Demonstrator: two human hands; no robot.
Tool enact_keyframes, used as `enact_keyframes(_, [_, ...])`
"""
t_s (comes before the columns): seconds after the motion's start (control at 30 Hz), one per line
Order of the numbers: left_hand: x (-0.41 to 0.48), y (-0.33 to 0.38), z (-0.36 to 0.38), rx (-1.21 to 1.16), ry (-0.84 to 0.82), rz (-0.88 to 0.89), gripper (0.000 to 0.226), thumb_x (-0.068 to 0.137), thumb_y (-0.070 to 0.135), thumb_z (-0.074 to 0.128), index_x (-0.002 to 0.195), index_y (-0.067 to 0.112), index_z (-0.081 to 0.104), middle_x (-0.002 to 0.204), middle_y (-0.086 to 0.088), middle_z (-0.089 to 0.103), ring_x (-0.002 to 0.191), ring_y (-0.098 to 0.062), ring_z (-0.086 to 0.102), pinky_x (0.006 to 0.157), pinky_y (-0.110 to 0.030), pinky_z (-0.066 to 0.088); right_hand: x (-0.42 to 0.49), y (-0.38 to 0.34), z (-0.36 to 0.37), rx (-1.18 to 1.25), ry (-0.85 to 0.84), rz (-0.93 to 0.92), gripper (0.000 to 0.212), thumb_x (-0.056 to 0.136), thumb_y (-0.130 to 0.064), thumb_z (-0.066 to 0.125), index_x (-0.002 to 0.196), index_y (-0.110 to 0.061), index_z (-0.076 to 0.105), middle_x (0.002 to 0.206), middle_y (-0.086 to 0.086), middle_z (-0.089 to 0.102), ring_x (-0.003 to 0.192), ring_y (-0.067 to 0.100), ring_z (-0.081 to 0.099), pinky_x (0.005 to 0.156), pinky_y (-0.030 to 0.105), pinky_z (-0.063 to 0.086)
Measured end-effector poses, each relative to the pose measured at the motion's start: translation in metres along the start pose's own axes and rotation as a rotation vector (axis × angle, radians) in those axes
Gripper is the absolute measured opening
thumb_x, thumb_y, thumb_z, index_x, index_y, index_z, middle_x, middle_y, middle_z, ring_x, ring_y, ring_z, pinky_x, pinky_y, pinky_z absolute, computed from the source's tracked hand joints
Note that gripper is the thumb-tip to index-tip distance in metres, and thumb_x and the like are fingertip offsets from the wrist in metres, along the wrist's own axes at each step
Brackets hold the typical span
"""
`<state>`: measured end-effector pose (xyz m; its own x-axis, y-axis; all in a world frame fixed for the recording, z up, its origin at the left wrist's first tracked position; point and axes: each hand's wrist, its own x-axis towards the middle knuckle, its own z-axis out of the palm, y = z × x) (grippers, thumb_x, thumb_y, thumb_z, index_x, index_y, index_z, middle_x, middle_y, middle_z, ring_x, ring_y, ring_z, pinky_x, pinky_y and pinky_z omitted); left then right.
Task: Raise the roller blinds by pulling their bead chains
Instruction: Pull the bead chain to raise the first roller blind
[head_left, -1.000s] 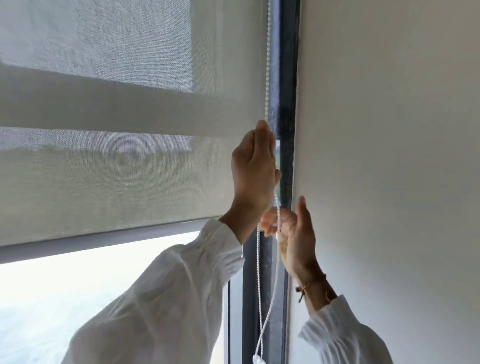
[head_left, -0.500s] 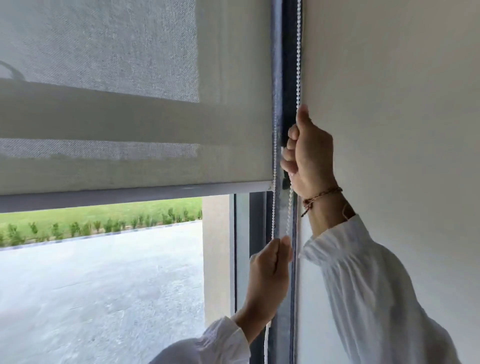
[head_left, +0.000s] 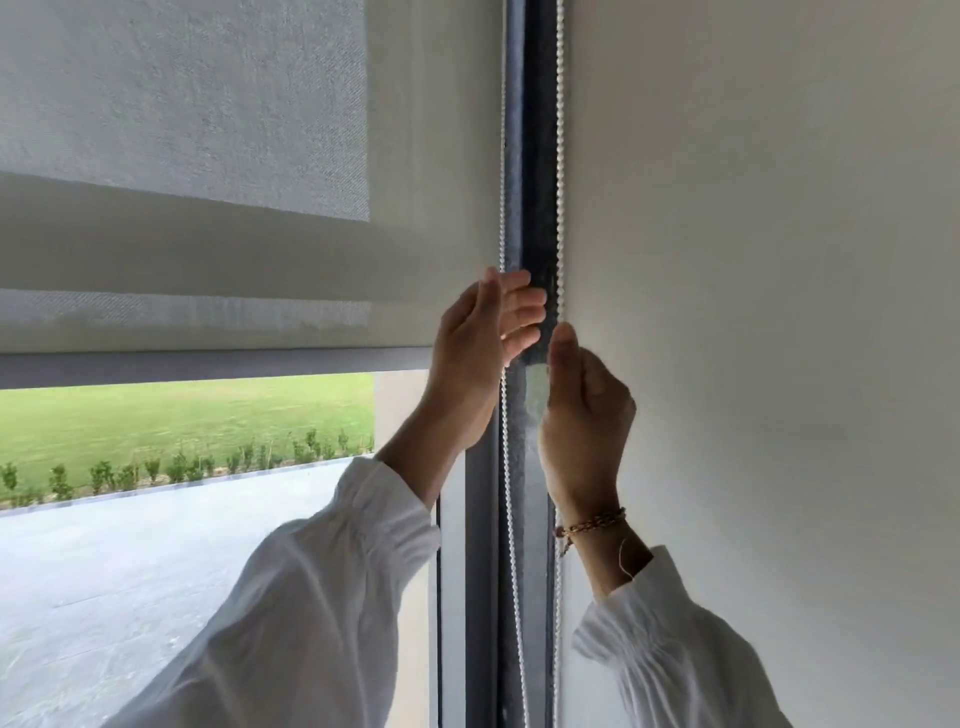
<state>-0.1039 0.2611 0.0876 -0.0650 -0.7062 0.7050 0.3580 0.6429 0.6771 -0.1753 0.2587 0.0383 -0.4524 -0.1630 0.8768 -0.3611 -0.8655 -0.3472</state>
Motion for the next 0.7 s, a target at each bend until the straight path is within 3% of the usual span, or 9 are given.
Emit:
enact_keyframes(0.13, [0.008, 0.027, 0.022, -0.111, -0.081, -0.042, 0.032, 0.098, 0.029, 0.034, 0.100, 0.008, 0.058, 0.091, -0.007, 0.067, 0.085, -0.019, 0.066, 0.080, -0.029, 0.053, -0.033, 0.003, -0.010, -0.028, -0.016, 0.025, 0.048, 0.091, -0.031, 0.045, 0.050, -0.038, 0.022, 0.040, -0.008, 0.037, 0.038, 0.008, 0.021, 0.041, 0.016, 0.013])
enact_keyframes(0.2, [0.011, 0.037, 0.028, -0.174, -0.089, -0.100, 0.030, 0.098, 0.028, 0.037, 0.099, 0.005, 0.058, 0.077, -0.005, 0.066, 0.065, -0.014, 0.063, 0.061, -0.024, 0.054, -0.046, 0.004, -0.016, -0.023, -0.023, 0.057, 0.046, 0.089, -0.034, 0.044, 0.049, -0.038, 0.022, 0.040, -0.007, 0.035, 0.039, 0.009, 0.019, 0.042, 0.016, 0.013])
enact_keyframes(0.27, [0.013, 0.040, 0.034, -0.182, -0.039, -0.150, 0.031, 0.097, 0.028, 0.039, 0.086, 0.008, 0.059, 0.051, 0.004, 0.053, 0.040, -0.005, 0.043, 0.036, -0.016, 0.035, -0.057, 0.006, -0.021, -0.019, -0.036, 0.061, 0.045, 0.089, -0.034, 0.044, 0.050, -0.037, 0.022, 0.039, -0.007, 0.033, 0.039, 0.008, 0.019, 0.043, 0.015, 0.012])
enact_keyframes(0.33, [0.010, 0.036, 0.039, -0.154, 0.040, -0.114, 0.037, 0.097, 0.030, 0.040, 0.065, 0.015, 0.052, 0.035, 0.010, 0.035, 0.030, -0.002, 0.024, 0.028, -0.015, 0.018, -0.061, 0.006, -0.023, 0.014, -0.060, 0.082, 0.045, 0.088, -0.035, 0.044, 0.049, -0.037, 0.023, 0.039, -0.007, 0.031, 0.038, 0.007, 0.019, 0.043, 0.013, 0.013])
enact_keyframes(0.5, [0.003, 0.033, 0.037, -0.156, 0.107, 0.155, 0.042, 0.097, 0.028, 0.040, 0.056, 0.017, 0.040, 0.033, 0.011, 0.027, 0.028, -0.003, 0.017, 0.030, -0.012, 0.015, -0.051, 0.012, -0.023, 0.175, -0.194, 0.316, 0.046, 0.088, -0.046, 0.042, 0.047, -0.027, 0.035, 0.043, -0.008, 0.033, 0.044, 0.009, 0.026, 0.046, 0.025, 0.023])
enact_keyframes(0.63, [0.004, 0.032, 0.026, -0.136, 0.133, 0.211, 0.044, 0.098, 0.025, 0.039, 0.055, 0.017, 0.038, 0.034, 0.011, 0.026, 0.029, -0.004, 0.016, 0.031, -0.012, 0.014, -0.032, 0.027, -0.023, 0.354, -0.194, 0.728, 0.051, 0.091, -0.050, 0.035, 0.059, -0.016, 0.056, 0.049, -0.006, 0.056, 0.049, 0.011, 0.053, 0.054, 0.023, 0.044])
enact_keyframes(0.7, [0.003, 0.027, 0.024, -0.098, 0.143, 0.222, 0.044, 0.098, 0.024, 0.039, 0.055, 0.016, 0.039, 0.035, 0.010, 0.027, 0.028, -0.004, 0.017, 0.031, -0.012, 0.015, -0.018, 0.031, -0.022, 0.420, -0.180, 0.849, 0.052, 0.092, -0.050, 0.034, 0.067, -0.013, 0.061, 0.053, -0.005, 0.064, 0.055, 0.010, 0.062, 0.062, 0.028, 0.051])
